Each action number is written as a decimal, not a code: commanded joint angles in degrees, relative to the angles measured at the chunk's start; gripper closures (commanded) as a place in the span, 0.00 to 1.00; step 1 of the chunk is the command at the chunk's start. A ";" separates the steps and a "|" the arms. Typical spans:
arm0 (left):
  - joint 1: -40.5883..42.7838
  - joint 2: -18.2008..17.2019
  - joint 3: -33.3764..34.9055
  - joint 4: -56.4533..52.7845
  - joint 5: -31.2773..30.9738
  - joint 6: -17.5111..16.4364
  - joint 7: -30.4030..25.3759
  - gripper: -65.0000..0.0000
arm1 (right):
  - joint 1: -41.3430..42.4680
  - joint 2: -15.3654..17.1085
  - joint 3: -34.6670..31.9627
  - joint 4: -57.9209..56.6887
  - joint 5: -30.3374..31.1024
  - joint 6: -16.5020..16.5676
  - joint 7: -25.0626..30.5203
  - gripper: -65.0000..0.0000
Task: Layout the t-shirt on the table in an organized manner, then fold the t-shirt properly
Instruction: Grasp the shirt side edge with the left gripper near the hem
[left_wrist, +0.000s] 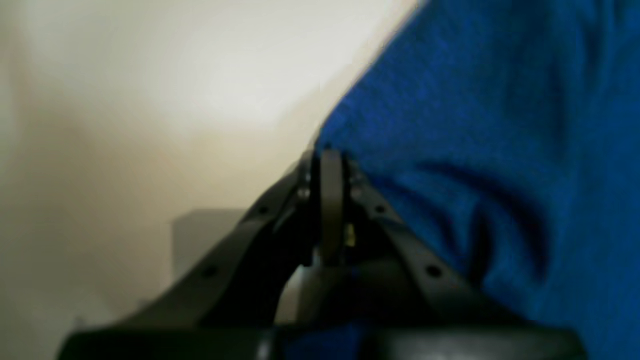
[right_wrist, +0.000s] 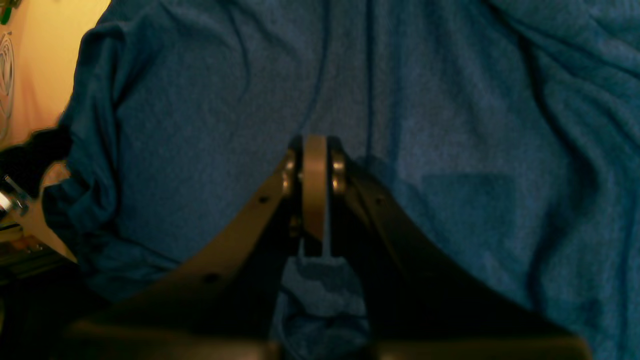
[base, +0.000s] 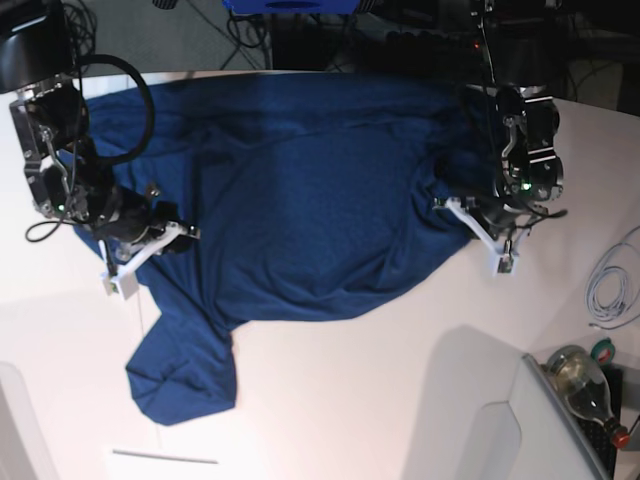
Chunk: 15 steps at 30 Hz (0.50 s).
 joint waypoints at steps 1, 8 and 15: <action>-2.69 -0.92 0.03 1.44 -0.23 0.22 -1.41 1.00 | 0.87 0.71 0.52 0.90 0.43 0.34 0.84 0.98; -9.19 -2.32 0.12 1.27 7.34 0.31 -1.59 1.00 | 0.87 0.71 0.52 0.90 0.43 0.34 0.75 0.98; -18.95 -2.67 3.64 -7.70 11.64 0.40 -4.57 1.00 | 0.87 0.71 0.17 0.90 0.43 0.34 0.75 0.98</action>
